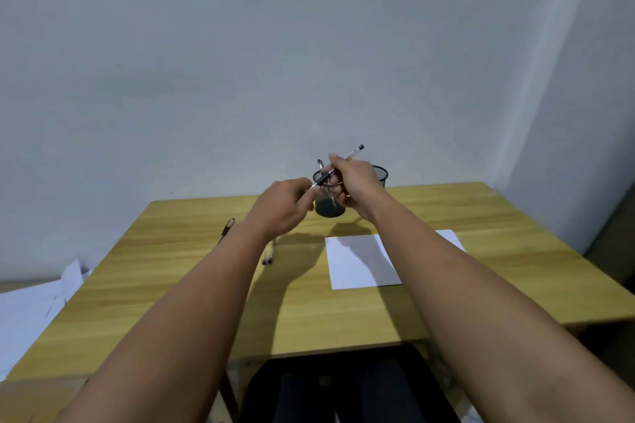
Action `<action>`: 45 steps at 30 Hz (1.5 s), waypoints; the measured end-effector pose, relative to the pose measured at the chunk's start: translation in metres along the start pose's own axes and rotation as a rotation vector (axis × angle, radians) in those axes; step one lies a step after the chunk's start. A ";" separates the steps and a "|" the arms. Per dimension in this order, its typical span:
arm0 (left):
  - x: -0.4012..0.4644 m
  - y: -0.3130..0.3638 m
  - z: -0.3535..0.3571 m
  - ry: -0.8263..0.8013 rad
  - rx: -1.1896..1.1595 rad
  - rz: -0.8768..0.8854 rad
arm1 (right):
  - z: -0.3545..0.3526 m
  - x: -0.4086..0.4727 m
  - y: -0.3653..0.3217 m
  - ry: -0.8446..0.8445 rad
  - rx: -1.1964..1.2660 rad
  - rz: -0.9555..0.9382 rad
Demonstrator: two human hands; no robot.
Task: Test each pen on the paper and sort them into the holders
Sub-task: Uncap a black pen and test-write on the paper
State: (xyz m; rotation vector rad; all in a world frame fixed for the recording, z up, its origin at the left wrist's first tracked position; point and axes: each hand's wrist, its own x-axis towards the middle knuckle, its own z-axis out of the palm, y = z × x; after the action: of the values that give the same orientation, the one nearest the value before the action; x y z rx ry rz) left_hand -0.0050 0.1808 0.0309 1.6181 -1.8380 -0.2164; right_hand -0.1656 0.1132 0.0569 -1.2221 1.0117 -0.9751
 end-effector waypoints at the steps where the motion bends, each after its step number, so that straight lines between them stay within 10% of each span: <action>1: 0.000 0.005 0.002 -0.018 -0.016 -0.005 | -0.003 -0.001 -0.001 0.029 0.001 -0.012; 19: -0.020 0.013 0.043 -0.339 -0.140 -0.190 | -0.065 0.043 0.039 0.626 0.351 0.144; 29: -0.012 -0.060 0.073 -0.178 0.846 -0.221 | -0.086 0.043 0.083 0.420 0.048 -0.078; 39: -0.017 -0.050 0.091 0.026 0.634 -0.005 | -0.101 0.032 0.100 0.419 -0.028 -0.154; 45: -0.029 -0.038 0.109 -0.118 0.393 0.117 | -0.096 0.023 0.105 0.335 0.022 -0.160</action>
State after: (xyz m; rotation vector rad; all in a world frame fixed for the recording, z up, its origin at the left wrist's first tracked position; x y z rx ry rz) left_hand -0.0367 0.1669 -0.0832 1.7773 -2.1599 0.1120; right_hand -0.2479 0.0758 -0.0552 -1.1572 1.1710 -1.3454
